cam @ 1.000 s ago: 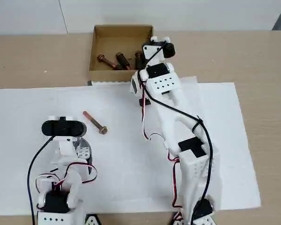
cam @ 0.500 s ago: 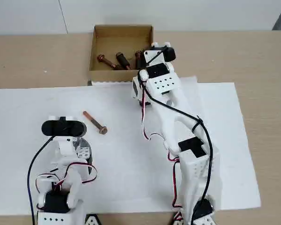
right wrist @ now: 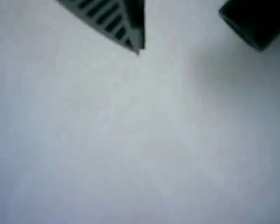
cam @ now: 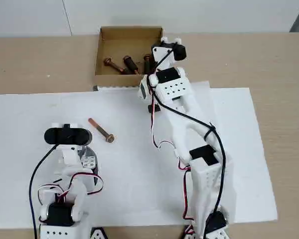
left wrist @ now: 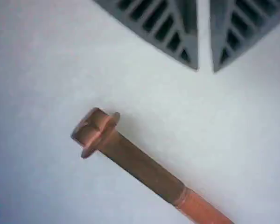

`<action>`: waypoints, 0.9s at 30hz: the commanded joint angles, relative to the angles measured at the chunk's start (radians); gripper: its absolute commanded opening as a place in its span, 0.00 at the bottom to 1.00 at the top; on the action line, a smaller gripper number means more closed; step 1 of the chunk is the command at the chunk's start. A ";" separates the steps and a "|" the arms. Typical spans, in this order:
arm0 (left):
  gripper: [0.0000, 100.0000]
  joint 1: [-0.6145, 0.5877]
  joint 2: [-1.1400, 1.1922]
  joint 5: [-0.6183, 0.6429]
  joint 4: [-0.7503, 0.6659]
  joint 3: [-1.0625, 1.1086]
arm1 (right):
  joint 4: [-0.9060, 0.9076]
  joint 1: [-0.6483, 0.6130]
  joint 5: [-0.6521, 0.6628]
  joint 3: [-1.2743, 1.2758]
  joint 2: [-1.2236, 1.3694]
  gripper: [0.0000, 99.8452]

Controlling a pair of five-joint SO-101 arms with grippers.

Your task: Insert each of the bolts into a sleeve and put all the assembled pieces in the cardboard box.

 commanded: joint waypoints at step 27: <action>0.01 -0.003 -0.006 -0.006 -0.023 -0.004 | -0.018 0.027 -0.005 -0.037 0.016 0.04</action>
